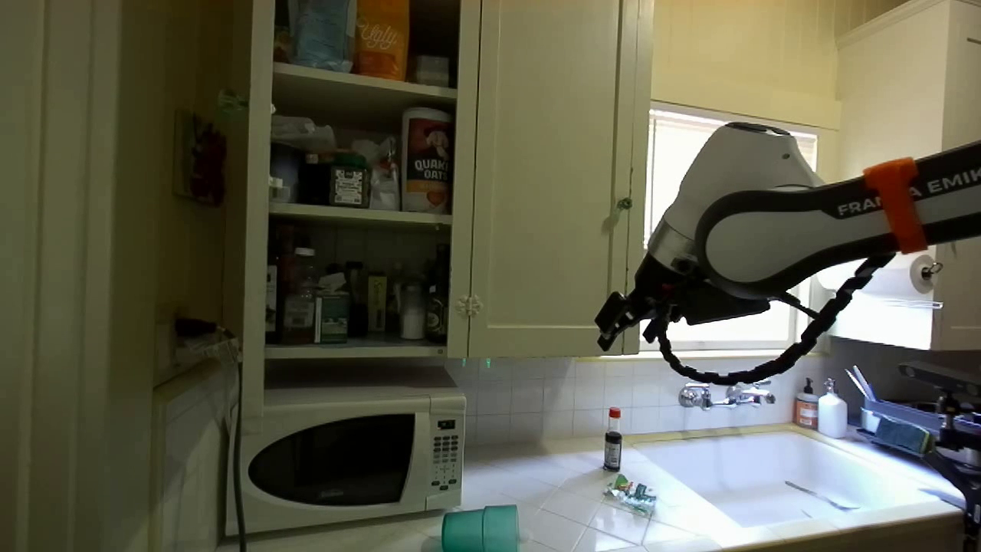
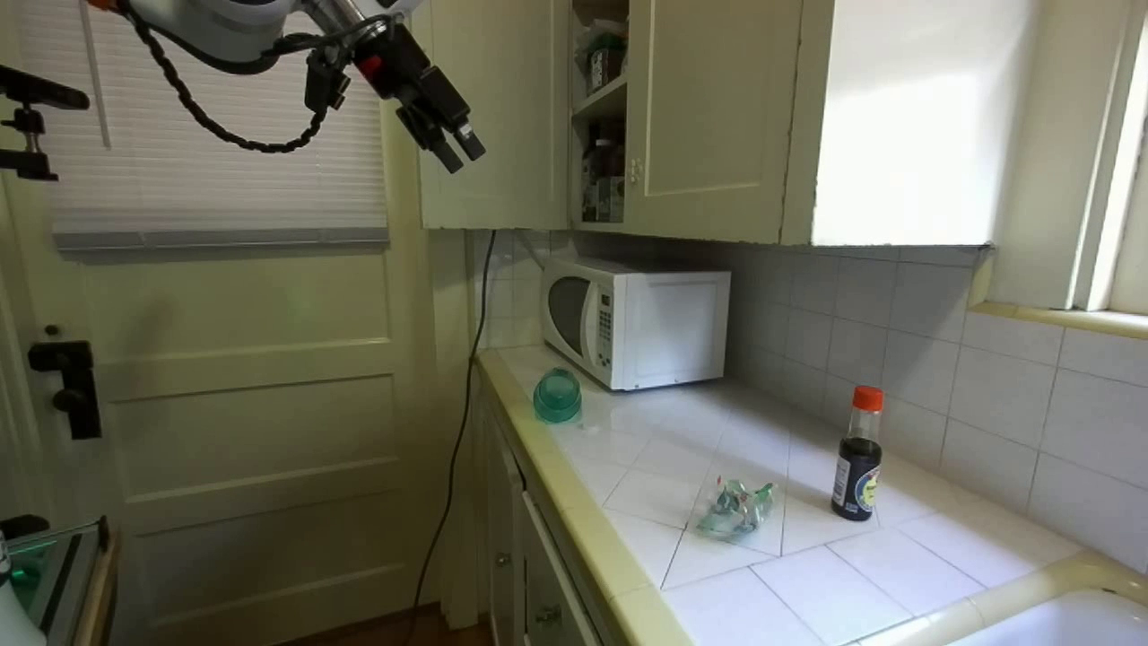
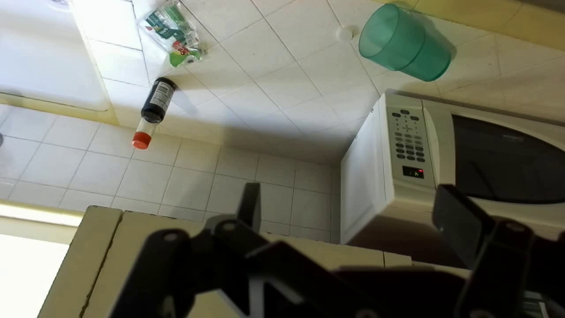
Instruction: Open the cupboard then put the cup inside
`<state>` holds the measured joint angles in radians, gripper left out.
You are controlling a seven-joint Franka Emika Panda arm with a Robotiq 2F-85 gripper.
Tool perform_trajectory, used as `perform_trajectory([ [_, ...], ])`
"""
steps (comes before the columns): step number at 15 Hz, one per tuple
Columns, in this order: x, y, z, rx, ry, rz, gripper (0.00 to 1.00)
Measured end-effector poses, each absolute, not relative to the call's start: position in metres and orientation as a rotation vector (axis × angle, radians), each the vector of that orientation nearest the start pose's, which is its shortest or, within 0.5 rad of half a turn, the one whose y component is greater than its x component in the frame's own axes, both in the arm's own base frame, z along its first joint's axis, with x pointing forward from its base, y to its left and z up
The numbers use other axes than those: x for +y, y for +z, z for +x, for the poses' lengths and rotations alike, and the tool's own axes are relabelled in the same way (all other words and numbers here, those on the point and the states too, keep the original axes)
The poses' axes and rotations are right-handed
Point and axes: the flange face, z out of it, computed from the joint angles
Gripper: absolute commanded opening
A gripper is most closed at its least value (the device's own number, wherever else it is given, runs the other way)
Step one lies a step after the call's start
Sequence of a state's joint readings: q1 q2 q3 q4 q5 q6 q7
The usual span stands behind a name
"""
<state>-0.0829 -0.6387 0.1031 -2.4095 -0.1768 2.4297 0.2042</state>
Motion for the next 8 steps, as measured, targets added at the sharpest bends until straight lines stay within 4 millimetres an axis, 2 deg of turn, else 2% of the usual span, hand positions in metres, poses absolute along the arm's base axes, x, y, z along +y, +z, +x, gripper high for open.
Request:
perform_trajectory([
  [4, 0.014, 0.616, 0.406, 0.145, -1.128, -3.087, 1.0],
  [6, 0.002, 0.645, 0.403, 0.178, -1.258, -3.062, 1.0],
  [8, -0.014, 0.687, 0.395, 0.234, -1.417, -3.038, 1.0],
])
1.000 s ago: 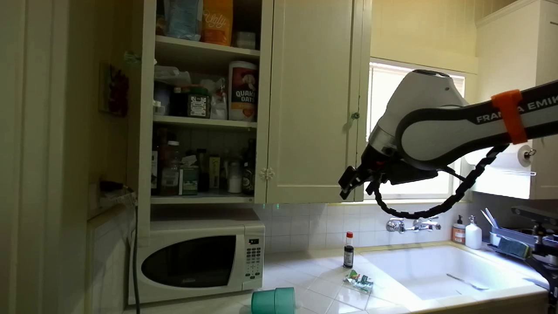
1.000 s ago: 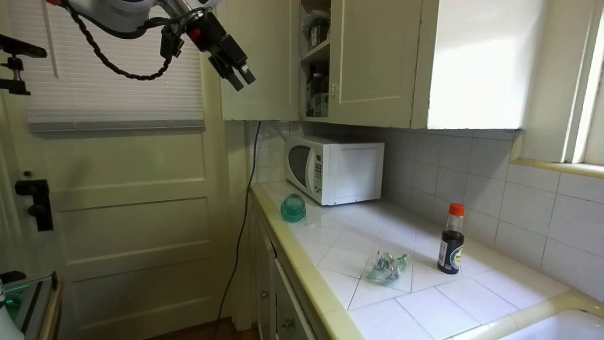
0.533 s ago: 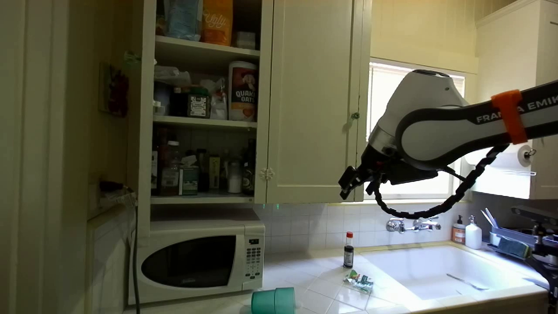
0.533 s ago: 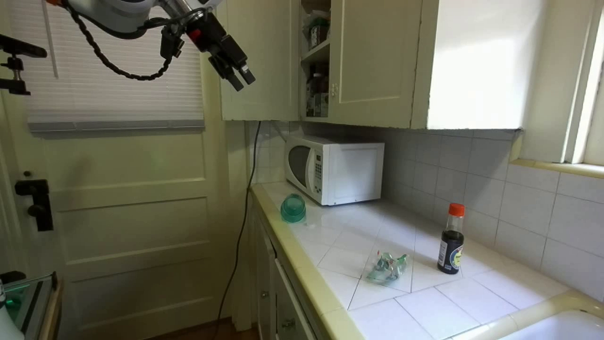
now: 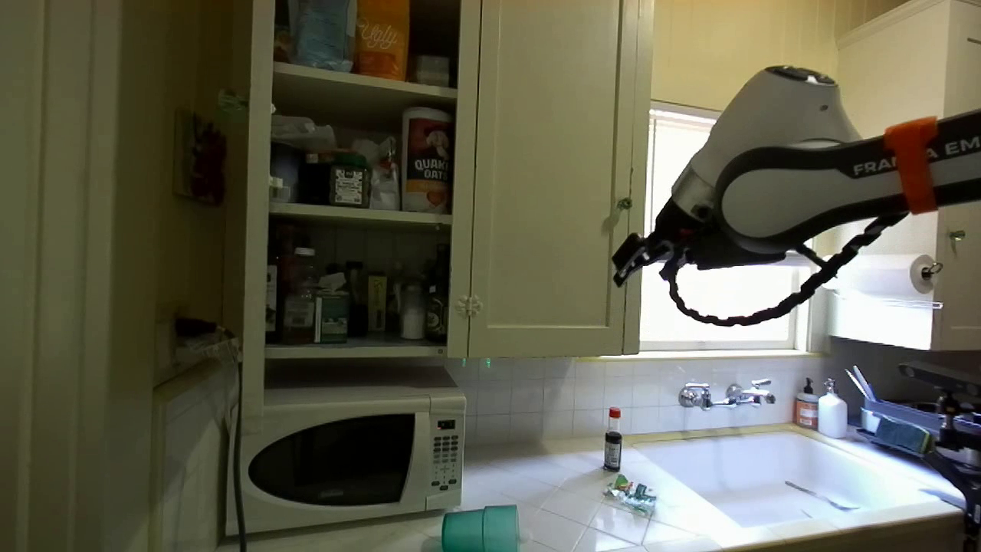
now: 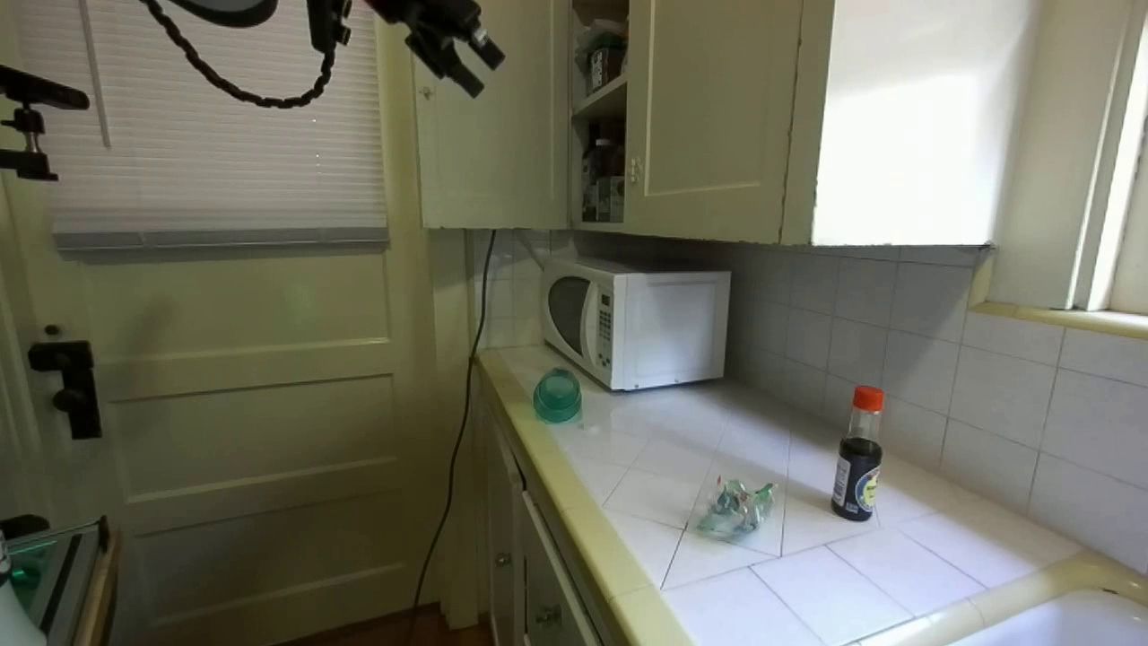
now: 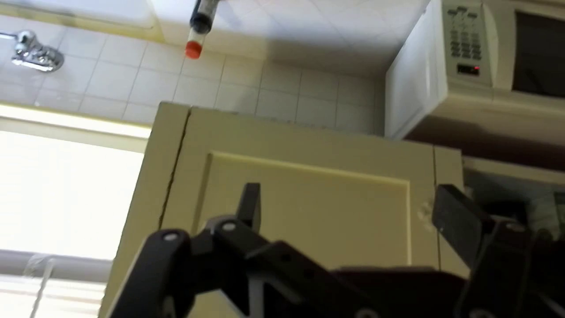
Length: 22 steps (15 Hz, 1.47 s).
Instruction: Open the cupboard then put the cup inside
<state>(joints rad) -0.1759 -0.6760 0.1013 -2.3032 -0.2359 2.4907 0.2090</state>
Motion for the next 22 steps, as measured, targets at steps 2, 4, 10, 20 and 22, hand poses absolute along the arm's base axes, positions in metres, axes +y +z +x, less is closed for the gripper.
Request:
perform_trajectory([
  [2, -0.032, 0.732, 0.385, 0.3, -1.559, -3.005, 1.0],
  [4, -0.051, 0.772, 0.377, 0.345, -1.669, -2.969, 1.0],
  [10, -0.119, 0.851, 0.401, 0.41, -1.704, -2.96, 1.0],
  [20, -0.172, 0.87, 0.489, 0.468, -1.612, -2.894, 1.0],
  [22, -0.173, 0.87, 0.488, 0.476, -1.611, -2.893, 1.0],
])
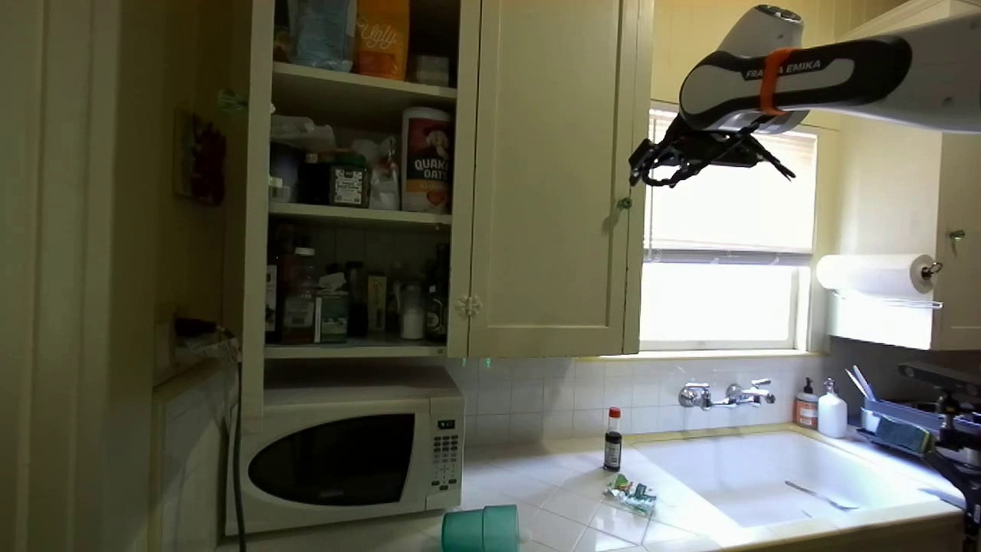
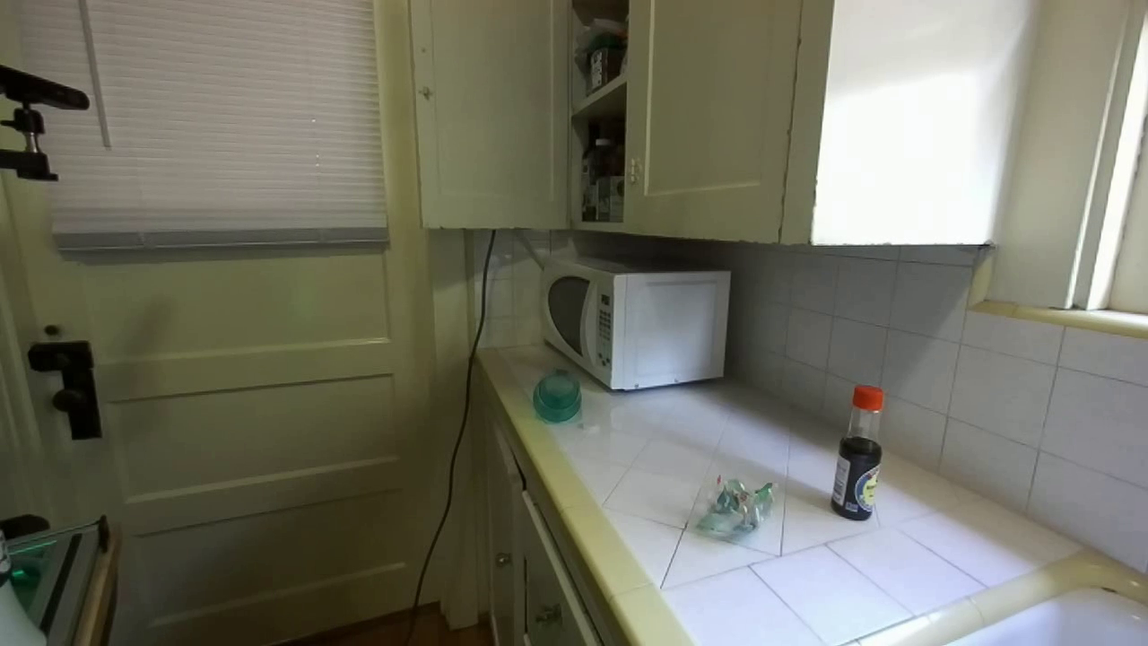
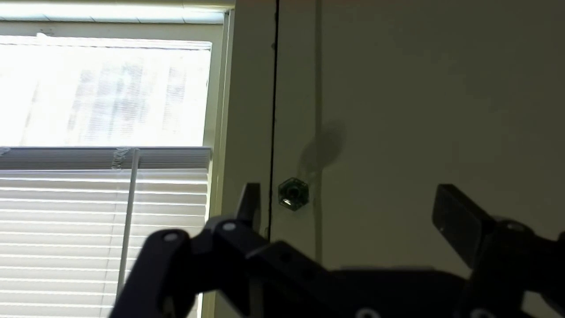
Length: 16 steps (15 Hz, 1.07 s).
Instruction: Open the cupboard then put the cup inside
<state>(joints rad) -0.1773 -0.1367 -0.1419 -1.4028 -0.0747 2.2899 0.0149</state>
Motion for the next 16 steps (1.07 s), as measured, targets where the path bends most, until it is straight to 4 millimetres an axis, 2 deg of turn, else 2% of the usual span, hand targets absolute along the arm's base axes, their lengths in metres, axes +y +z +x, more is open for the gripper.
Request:
perform_trajectory([
  [5, -0.19, 0.873, 0.482, 0.532, -1.632, -2.865, 1.0],
  [8, -0.204, 0.874, 0.485, 0.561, -1.63, -2.828, 1.0],
  [13, -0.229, 0.875, 0.507, 0.556, -1.617, -2.795, 1.0],
  [16, -0.234, 0.867, 0.524, 0.499, -1.507, -2.829, 1.0],
])
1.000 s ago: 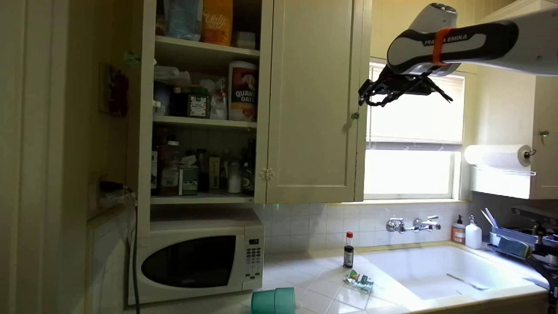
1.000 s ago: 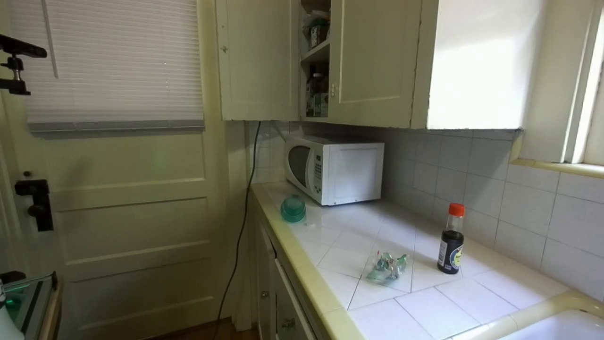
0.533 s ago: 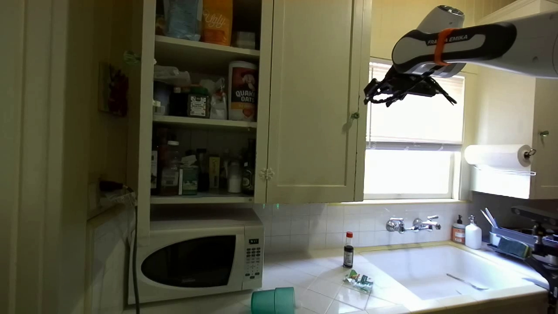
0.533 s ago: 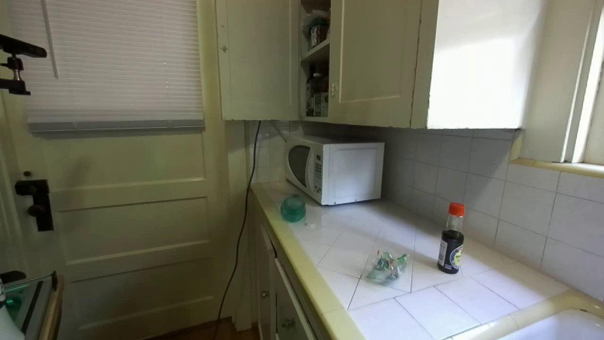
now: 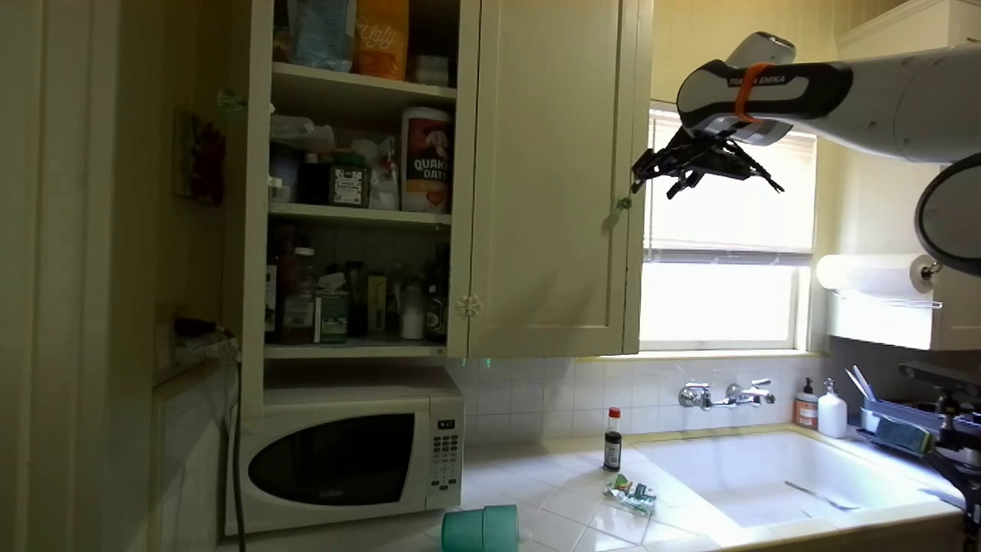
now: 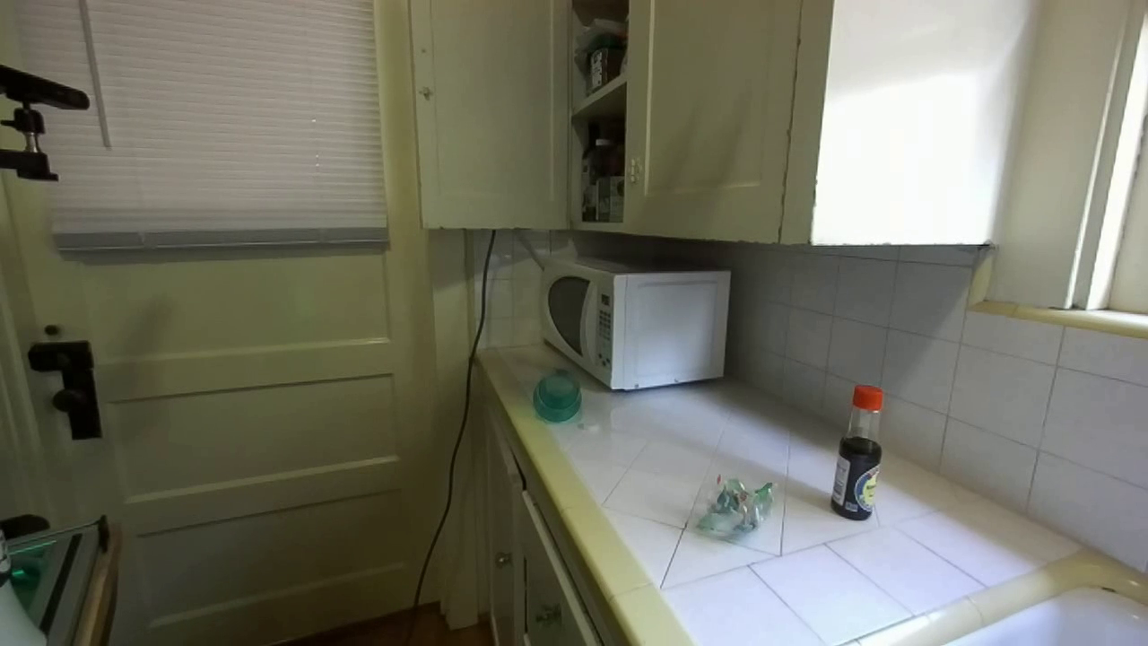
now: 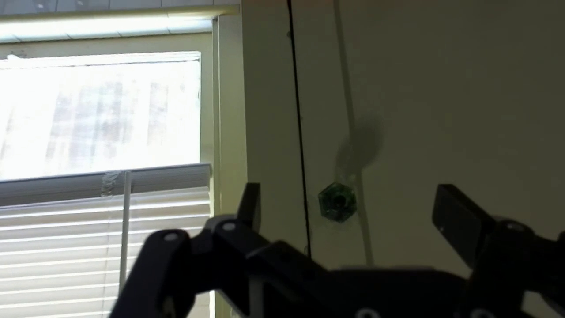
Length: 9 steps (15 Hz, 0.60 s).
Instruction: Open the cupboard then put the cup inside
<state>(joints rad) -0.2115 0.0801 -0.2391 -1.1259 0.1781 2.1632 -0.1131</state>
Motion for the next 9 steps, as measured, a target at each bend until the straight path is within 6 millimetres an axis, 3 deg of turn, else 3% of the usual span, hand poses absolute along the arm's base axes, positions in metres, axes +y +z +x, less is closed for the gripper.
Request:
perform_trajectory([
  [3, -0.237, 0.864, 0.537, 0.46, -1.415, -2.894, 1.0],
  [9, -0.243, 0.876, 0.544, 0.465, -1.45, -2.946, 1.0],
])
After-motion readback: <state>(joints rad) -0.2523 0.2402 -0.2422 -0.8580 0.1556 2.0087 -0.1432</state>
